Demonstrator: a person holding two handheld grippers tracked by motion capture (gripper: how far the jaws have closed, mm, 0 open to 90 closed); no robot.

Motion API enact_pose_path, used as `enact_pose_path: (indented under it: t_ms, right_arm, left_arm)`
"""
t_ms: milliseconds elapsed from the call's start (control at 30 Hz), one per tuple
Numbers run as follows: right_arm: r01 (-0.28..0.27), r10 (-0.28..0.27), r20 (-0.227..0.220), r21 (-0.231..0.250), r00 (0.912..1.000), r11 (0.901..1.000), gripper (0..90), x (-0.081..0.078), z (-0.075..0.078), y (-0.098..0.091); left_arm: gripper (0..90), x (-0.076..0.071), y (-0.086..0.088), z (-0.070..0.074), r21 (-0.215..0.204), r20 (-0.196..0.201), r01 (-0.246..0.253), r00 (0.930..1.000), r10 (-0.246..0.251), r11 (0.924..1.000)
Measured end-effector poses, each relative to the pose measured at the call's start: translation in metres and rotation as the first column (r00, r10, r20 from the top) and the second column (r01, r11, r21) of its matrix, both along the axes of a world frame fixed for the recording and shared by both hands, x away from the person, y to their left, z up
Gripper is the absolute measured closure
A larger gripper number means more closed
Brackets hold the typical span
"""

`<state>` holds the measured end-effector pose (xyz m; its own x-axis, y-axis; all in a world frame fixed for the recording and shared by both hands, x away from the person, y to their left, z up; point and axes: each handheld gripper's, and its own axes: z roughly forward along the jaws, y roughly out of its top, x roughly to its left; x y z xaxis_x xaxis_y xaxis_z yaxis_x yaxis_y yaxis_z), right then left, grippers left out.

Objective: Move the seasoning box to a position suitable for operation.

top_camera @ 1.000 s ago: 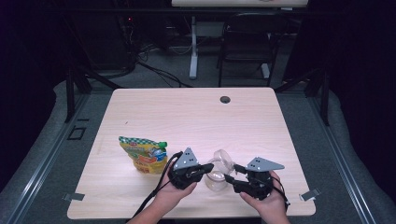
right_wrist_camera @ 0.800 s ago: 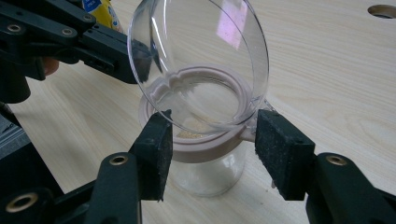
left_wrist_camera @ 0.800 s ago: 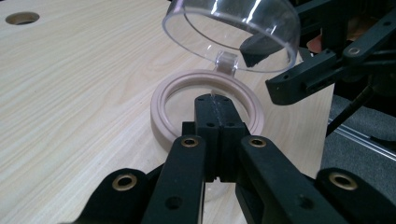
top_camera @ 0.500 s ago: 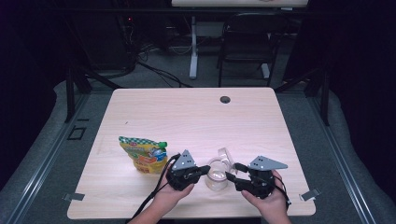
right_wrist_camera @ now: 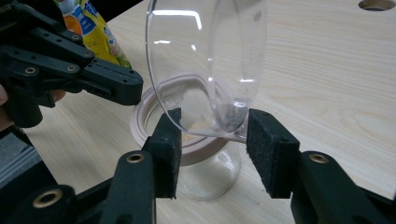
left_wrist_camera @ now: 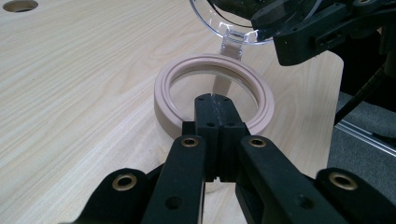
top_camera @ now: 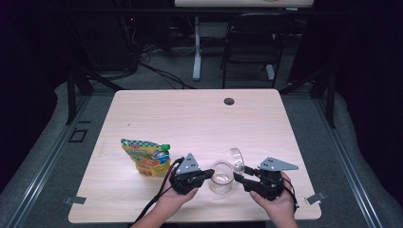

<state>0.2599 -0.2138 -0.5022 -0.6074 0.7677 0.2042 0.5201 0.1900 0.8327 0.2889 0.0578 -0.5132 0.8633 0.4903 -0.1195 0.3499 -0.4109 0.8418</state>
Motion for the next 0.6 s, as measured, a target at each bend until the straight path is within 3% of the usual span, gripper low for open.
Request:
enact_pose_path:
  t_ms: [467,600]
  right_arm:
    - [0.026,-0.024,-0.036,0.031,0.9990,0.9992,63.2,0.0053,-0.0066,-0.0076]
    - [0.029,-0.029,-0.044,0.014,0.9986,0.9995,65.7,0.0061,-0.0090,-0.0054]
  left_arm:
    - [90.0,-0.0006,-0.0007,-0.0005,-0.006,0.004,0.001,1.0000,-0.001,1.0000]
    - [90.0,-0.0009,-0.0008,-0.0004,-0.006,0.005,0.000,1.0000,0.000,1.0000]
